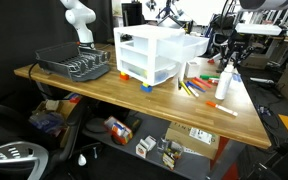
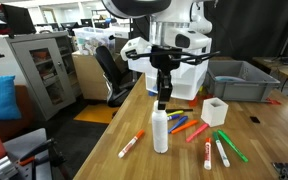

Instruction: Pick up the white lid and place it on top of the white bottle.

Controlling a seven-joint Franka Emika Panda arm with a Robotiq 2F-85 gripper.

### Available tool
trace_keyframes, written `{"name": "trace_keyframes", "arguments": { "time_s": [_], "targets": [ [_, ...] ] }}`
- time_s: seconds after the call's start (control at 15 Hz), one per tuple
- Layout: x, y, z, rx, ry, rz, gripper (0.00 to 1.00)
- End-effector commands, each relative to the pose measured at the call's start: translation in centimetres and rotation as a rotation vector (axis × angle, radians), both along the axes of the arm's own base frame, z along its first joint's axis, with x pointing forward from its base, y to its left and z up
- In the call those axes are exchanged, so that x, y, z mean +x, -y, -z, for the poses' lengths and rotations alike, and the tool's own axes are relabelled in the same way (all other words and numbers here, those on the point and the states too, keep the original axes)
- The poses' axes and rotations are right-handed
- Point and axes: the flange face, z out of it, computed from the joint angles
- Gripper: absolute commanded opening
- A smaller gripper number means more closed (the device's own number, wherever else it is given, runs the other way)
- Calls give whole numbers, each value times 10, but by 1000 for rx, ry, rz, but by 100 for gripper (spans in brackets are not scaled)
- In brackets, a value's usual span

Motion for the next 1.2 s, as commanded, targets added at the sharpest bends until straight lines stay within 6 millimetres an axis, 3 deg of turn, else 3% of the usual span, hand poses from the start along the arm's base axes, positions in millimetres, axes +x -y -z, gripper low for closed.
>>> {"name": "trace_keyframes", "arguments": {
  "time_s": [0.0, 1.13],
  "targets": [
    [-1, -1, -2, -16, -14, 2, 13],
    [-3, 6, -1, -40, -23, 18, 13]
  ]
}}
